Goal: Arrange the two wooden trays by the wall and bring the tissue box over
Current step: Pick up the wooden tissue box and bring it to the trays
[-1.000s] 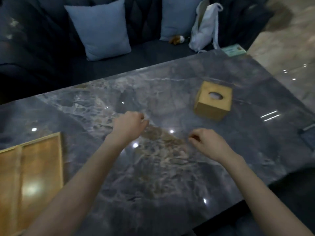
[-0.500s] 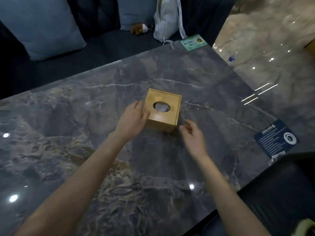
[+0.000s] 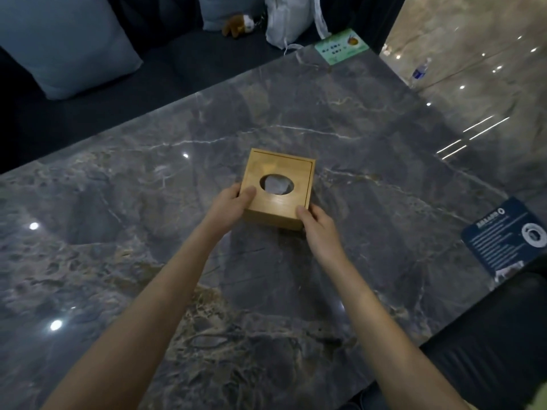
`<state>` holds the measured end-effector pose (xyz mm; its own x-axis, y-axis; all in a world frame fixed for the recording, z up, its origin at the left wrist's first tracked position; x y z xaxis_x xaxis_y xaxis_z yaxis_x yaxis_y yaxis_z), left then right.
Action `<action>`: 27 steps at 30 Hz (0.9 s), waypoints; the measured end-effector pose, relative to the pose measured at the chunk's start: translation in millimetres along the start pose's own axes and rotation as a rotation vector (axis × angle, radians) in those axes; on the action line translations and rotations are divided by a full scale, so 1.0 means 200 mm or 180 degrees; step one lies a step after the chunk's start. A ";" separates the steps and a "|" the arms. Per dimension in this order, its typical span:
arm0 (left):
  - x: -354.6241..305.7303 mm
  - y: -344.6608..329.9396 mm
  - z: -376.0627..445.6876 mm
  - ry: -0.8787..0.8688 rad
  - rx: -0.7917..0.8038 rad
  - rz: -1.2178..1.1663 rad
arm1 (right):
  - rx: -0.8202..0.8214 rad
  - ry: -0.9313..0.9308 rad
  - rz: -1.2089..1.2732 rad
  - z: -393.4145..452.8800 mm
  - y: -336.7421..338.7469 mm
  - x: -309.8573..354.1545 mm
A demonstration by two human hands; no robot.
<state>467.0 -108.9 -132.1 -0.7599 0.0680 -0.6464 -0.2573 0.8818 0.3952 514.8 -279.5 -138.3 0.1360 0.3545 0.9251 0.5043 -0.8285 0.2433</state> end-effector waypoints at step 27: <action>0.44 0.99 -1.00 -0.0458 -0.1788 -0.0454 | 0.1266 0.1217 -0.0160 -0.53 -0.73 0.74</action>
<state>229.4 -21.9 19.5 -0.6163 0.0641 -0.7849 -0.6570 0.5076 0.5574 370.8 -152.0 -6.8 -0.1785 0.1452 0.9732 0.7955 -0.5608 0.2296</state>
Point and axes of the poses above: each hand's wrist, its own z-axis towards the middle knuckle, its own y-axis out of the back of the hand, x = y × z, the point moved 9 cm from there along z, towards the middle knuckle, and after that the axes turned 12 degrees about y, right-handed, at the moved point
